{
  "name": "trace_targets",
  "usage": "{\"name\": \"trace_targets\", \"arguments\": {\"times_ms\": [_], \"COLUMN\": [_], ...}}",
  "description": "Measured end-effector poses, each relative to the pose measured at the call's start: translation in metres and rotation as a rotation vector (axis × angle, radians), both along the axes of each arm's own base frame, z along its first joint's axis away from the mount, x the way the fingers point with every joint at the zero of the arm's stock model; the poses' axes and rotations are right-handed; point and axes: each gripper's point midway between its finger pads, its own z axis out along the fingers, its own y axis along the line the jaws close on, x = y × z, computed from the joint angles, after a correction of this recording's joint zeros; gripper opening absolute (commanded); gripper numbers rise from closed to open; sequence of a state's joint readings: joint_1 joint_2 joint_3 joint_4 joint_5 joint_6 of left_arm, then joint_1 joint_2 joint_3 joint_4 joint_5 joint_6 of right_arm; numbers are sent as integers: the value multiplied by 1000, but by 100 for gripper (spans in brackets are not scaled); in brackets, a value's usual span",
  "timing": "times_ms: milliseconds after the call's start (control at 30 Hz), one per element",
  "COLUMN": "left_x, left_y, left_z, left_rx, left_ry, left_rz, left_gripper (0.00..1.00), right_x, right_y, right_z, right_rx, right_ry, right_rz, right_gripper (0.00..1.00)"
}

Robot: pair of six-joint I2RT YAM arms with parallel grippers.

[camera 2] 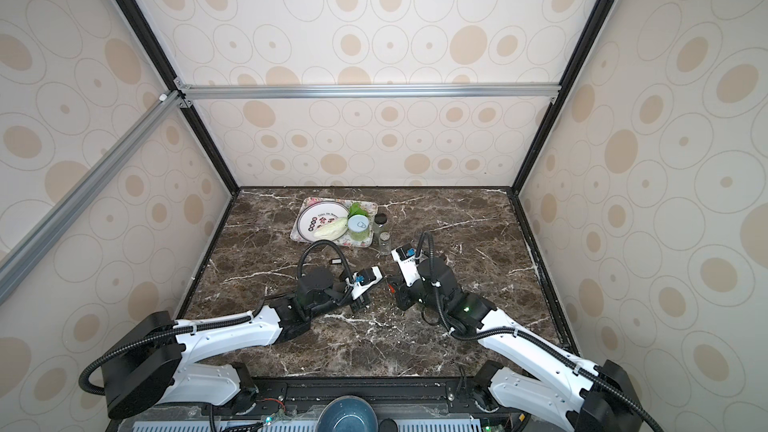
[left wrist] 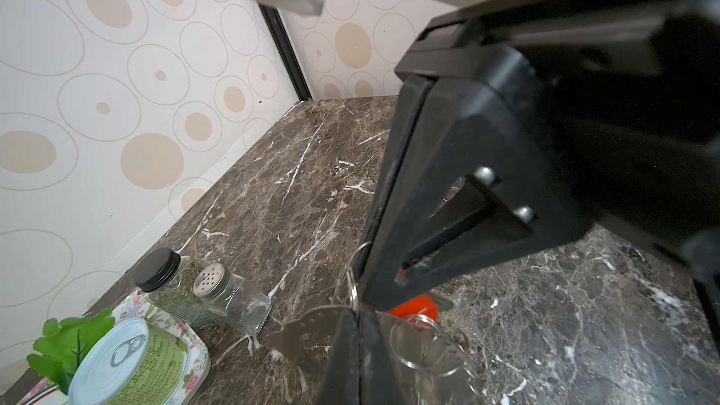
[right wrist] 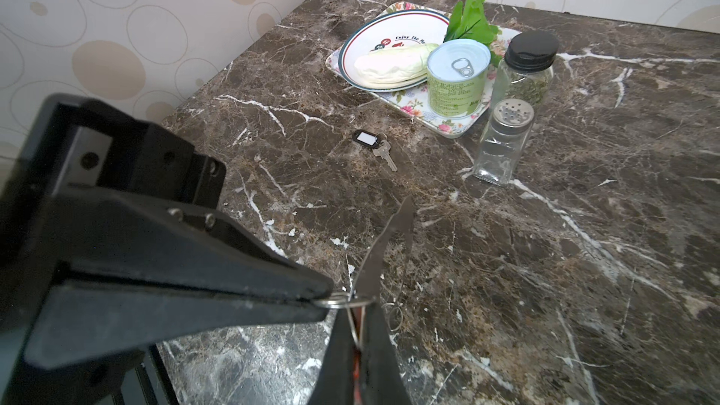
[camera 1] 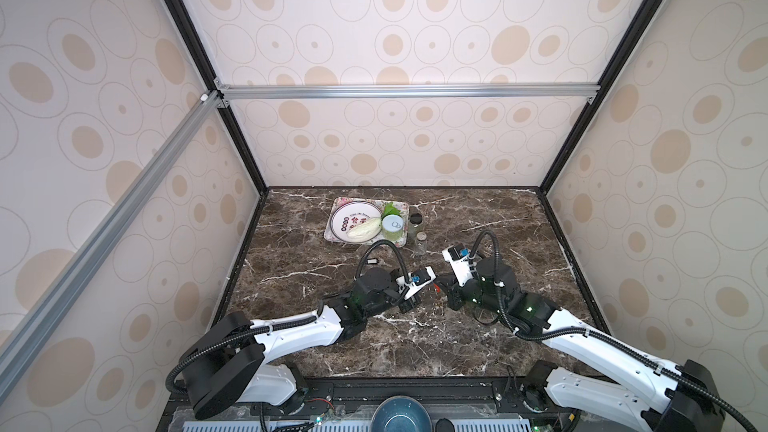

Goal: Put the keys on the keyring

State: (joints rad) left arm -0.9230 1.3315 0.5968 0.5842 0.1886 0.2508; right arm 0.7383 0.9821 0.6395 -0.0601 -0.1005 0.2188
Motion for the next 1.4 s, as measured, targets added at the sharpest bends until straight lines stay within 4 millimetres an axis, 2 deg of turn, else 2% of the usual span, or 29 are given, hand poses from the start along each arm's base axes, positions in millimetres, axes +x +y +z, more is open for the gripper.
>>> {"name": "trace_targets", "arguments": {"times_ms": [133,300,367,533,633,700,1000,1400], "left_x": [2,3,4,11,11,11,12,10], "left_y": [1,1,-1,-6,-4,-3,3,-7], "left_z": [2,8,20,66,75,74,46,46], "left_rx": [-4,6,6,-22,-11,14,163,211], "left_ry": [-7,-44,-81,-216,-274,-301,-279,-235], "left_rz": [11,7,1,5,5,0,-6,-64], "left_gripper": [27,35,36,39,43,43,44,43], "right_x": [-1,-2,-2,-3,-3,-2,1,5], "right_y": [-1,-3,-3,-9,-11,-12,-15,-23], "right_z": [-1,-1,0,2,0,-1,-1,0], "right_rx": [-1,-2,-2,-5,-11,-14,-24,-44], "right_ry": [-3,-9,-12,-37,-44,-48,-75,-119], "right_rz": [1,1,-1,-16,-22,-28,-48,-92], "right_gripper": [0,0,0,0,0,0,0,0]}}
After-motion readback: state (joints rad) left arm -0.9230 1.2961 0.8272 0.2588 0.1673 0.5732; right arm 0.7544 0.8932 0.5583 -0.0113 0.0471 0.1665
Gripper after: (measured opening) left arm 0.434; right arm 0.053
